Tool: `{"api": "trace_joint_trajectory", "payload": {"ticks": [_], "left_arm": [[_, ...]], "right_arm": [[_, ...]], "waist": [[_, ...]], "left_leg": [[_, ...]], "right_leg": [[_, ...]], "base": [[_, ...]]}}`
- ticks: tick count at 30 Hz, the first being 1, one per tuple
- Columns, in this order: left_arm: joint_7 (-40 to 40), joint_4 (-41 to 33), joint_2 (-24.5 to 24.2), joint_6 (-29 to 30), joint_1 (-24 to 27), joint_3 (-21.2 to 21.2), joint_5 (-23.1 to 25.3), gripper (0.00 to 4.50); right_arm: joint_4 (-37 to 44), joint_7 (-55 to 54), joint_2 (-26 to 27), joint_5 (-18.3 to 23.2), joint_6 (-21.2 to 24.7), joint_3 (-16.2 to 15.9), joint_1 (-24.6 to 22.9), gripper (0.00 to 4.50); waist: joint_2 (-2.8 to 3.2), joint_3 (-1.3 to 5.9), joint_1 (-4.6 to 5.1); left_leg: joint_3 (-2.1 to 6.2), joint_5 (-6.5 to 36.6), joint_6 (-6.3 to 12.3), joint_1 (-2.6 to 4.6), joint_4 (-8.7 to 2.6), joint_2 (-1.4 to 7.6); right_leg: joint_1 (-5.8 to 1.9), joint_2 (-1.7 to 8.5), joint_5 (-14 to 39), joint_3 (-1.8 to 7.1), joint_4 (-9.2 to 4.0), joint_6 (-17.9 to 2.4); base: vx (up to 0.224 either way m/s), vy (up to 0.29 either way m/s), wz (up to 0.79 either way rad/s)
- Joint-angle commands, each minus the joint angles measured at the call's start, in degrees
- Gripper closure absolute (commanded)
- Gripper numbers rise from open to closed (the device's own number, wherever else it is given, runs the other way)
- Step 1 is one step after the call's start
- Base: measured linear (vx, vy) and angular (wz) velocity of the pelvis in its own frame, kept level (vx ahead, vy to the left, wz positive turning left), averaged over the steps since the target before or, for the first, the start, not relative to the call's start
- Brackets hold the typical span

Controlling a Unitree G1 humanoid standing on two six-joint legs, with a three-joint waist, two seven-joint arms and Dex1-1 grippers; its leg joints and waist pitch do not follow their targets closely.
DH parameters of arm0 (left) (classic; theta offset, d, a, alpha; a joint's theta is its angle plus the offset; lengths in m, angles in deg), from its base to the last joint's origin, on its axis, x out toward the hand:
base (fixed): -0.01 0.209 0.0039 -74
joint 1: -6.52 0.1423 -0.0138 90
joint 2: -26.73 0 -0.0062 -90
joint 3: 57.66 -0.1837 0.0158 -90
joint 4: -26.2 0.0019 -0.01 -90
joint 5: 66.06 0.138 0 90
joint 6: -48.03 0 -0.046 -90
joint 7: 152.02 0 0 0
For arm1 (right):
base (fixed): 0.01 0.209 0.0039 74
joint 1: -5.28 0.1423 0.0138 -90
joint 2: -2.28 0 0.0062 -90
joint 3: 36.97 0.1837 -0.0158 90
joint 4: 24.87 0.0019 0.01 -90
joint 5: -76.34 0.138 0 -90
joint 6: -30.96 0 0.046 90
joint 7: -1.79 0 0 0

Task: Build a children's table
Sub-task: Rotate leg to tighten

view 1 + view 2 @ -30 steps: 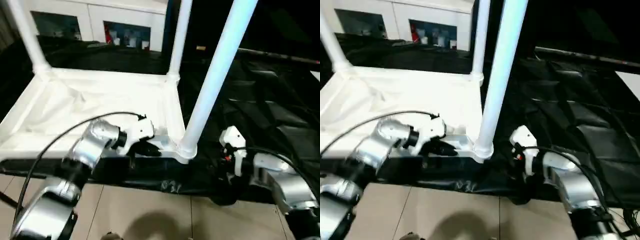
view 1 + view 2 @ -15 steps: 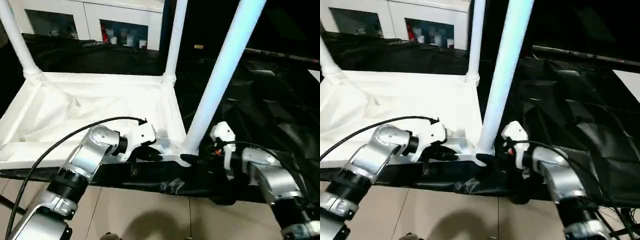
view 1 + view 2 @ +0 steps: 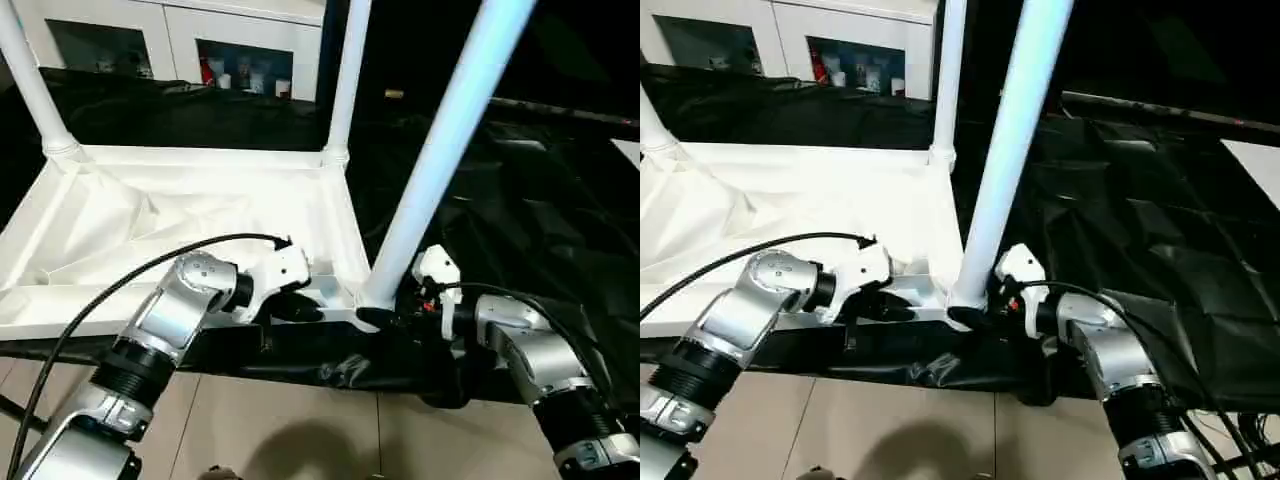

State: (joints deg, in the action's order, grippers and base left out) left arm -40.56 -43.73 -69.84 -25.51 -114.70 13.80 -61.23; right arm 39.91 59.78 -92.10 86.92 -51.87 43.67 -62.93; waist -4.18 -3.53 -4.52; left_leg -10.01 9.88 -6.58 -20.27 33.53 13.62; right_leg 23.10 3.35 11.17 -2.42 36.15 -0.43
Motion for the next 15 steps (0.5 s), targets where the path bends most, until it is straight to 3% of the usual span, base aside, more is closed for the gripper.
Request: {"api": "trace_joint_trajectory", "payload": {"ticks": [1, 7, 11, 12, 15], "left_arm": [[0.2, 0.3, -0.2, 0.9, 1.5, -0.2, -1.0, 4.50], [3.8, 2.3, 0.9, 0.9, 1.1, 1.2, -1.0, 4.50], [16.0, 7.7, 6.7, 0.9, -1.2, 3.8, 0.5, 4.50], [16.0, 7.7, 6.7, 0.9, -1.2, 3.8, 0.5, 4.50], [24.3, 12.2, 11.5, 0.8, -3.7, 5.0, 1.1, 4.50]], "right_arm": [[-0.6, 0.2, -0.2, 0.6, -0.4, 1.1, 1.1, 1.51], [-2.8, -2.6, 1.3, 0.5, -1.8, 2.4, 1.7, 1.72], [-10.0, -19.9, 7.2, -2.2, -3.9, 5.8, 3.2, 1.73], [-10.0, -19.9, 7.2, -2.2, -3.9, 5.8, 3.2, 1.73], [-11.9, -30.6, 13.9, -2.0, -2.4, 7.4, 3.5, 1.74]], "waist": [[-0.26, 3.80, -0.32], [-0.38, 3.78, -0.17], [-0.44, 3.69, 0.40], [-0.44, 3.69, 0.40], [-0.60, 3.67, 0.43]], "left_leg": [[-0.52, 10.2, 1.77, -0.04, -3.58, -0.43], [-0.60, 10.3, 1.84, -0.05, -3.52, -0.45], [-0.43, 11.1, -0.10, -0.01, -3.71, -0.69], [-0.43, 11.1, -0.10, -0.01, -3.71, -0.69], [-0.47, 11.9, 0.50, 0.12, -3.69, -0.80]], "right_leg": [[-2.83, 3.54, 11.2, 2.01, -4.46, -10.8], [-2.73, 3.57, 11.1, 2.00, -4.45, -11.0], [-2.60, 3.57, 16.0, 1.92, -4.91, -9.6], [-2.60, 3.57, 16.0, 1.92, -4.91, -9.6], [-2.40, 3.61, 17.3, 2.09, -5.25, -8.6]], "base": [[0.000, 0.000, 0.00], [0.000, 0.000, 0.00], [0.000, 0.000, 0.00], [0.000, 0.000, 0.00], [0.000, 0.000, 0.00]]}}
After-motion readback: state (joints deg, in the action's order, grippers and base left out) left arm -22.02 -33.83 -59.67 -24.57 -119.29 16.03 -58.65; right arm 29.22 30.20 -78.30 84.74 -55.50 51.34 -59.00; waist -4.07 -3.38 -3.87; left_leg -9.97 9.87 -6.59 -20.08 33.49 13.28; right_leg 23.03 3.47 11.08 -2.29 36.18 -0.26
